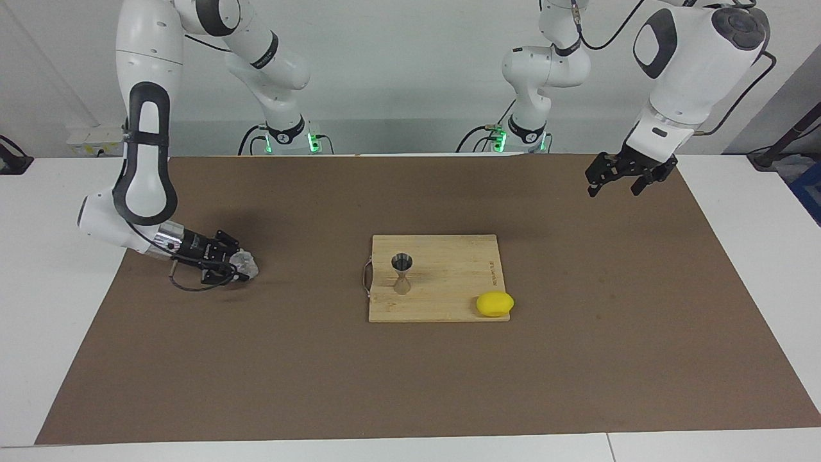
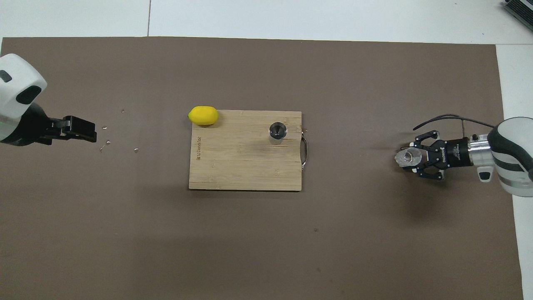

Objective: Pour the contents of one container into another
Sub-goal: 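Grasp the clear glass cup with the right gripper and lift it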

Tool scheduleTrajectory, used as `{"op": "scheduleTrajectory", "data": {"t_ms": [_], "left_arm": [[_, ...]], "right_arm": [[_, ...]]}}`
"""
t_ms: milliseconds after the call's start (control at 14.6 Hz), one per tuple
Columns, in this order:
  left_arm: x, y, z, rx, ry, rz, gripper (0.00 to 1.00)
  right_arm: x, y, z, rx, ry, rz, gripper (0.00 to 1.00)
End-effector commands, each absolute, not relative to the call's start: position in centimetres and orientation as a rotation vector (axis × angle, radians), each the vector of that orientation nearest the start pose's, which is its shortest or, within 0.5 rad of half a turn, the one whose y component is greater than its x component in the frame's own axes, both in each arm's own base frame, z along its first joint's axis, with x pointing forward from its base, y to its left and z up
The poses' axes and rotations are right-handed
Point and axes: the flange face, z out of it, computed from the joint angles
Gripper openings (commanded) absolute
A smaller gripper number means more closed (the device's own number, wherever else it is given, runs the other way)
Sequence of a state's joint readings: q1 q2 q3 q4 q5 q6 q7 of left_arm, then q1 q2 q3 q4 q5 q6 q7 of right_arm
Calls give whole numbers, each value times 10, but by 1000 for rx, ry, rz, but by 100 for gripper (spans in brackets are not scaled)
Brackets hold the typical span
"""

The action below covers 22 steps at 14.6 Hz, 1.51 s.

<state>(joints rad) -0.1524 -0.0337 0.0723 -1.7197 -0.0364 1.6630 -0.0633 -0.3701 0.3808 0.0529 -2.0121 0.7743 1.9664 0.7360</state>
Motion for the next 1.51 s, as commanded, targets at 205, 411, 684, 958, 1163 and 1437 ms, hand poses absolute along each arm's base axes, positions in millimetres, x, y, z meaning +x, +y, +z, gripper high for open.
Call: {"op": "scheduleTrajectory", "data": {"t_ms": [205,411,684,958,1163,1437], "left_arm": [[534,-45,603,-3149,66,43,100],[533,-48,604,-3150,73,50,100],[531,-43,625,-3152,61,91,100],[532,-44,623,-3149,68,101,100],[531,-43,622,-3149,61,101,100],[529,-45,619,-3146,53,129,100]], "right_arm": [[571,-104,305,-1791,1745,613,0],[589,-60,325,-1763,1838,577,0],[609,9,338,-1709,1959,488,0],[627,76,359,-1664,2054,441,0],[642,115,374,-1655,2146,374,0],[642,166,385,-1730,2170,298,0]]}}
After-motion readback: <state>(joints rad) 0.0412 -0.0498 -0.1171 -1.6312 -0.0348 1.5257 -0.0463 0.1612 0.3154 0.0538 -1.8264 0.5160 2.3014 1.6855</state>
